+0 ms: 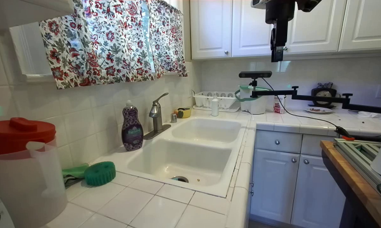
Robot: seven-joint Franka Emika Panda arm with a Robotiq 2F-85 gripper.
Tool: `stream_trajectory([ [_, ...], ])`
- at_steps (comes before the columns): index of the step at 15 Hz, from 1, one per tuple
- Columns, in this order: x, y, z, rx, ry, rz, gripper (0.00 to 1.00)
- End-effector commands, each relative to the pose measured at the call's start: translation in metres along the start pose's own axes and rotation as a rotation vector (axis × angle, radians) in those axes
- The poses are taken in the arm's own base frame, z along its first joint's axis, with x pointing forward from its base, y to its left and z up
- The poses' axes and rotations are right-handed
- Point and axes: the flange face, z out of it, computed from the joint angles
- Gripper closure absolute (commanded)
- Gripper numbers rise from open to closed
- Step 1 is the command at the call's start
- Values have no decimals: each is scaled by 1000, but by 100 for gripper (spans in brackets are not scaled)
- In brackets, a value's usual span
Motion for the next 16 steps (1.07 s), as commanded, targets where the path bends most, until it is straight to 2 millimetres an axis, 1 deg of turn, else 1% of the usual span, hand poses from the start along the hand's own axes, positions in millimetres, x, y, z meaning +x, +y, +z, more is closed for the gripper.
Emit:
stream_trajectory([
  [1,0,0,-1,0,-1,0,0],
  [10,1,0,-1,0,3,-1,0],
  [13,10,2,-4,-18,46,-24,0],
  [16,25,4,-7,-46,107,-48,0],
])
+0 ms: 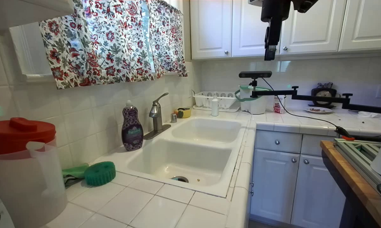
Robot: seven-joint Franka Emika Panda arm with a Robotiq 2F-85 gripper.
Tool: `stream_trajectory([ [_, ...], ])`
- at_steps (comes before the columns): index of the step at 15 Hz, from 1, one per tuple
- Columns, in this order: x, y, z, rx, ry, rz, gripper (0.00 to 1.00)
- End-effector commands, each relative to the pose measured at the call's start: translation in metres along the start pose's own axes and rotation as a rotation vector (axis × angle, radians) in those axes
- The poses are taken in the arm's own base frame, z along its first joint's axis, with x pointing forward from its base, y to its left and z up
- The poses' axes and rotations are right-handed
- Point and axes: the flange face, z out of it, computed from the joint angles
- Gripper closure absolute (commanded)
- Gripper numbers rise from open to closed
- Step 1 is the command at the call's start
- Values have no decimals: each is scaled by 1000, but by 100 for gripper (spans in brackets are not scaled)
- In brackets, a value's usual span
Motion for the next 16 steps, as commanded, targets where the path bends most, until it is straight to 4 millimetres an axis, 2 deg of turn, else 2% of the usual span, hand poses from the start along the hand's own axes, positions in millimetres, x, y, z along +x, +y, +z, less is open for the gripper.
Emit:
stream_trajectory([
  [1,21,4,-1,-38,52,-50,0],
  [4,48,5,0,-73,121,-96,0],
  [9,112,-2,-1,-88,202,-170,0],
  [16,189,-38,8,-104,170,-314,0],
])
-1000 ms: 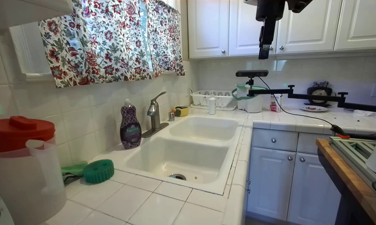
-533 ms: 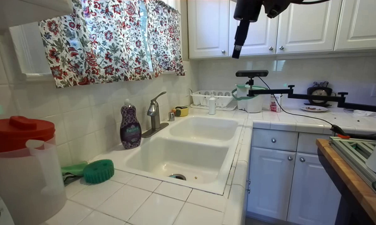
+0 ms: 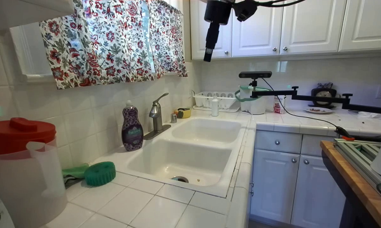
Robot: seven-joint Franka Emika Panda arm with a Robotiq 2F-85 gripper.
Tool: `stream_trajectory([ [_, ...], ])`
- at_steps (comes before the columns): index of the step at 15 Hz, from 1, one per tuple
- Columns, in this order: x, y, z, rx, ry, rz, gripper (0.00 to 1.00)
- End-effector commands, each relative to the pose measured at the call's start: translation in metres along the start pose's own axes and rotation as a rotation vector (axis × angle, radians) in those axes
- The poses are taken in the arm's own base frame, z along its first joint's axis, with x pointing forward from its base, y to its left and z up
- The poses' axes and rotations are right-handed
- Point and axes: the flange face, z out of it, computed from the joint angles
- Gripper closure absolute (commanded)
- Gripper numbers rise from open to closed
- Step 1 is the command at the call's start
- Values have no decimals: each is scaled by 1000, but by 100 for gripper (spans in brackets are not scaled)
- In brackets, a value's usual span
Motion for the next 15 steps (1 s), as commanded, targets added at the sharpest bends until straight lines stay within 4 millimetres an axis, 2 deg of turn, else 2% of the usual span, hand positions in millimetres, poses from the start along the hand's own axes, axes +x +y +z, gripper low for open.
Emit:
stream_trajectory([
  [1,36,-4,9,-16,-44,-84,0],
  [3,47,-10,12,-11,-62,-102,0],
  [4,37,-10,13,-5,-31,-56,0],
  [6,44,-12,14,-3,-44,-67,0],
  [10,44,-11,13,-3,-49,-71,0],
  [15,64,-25,45,10,39,-97,0],
])
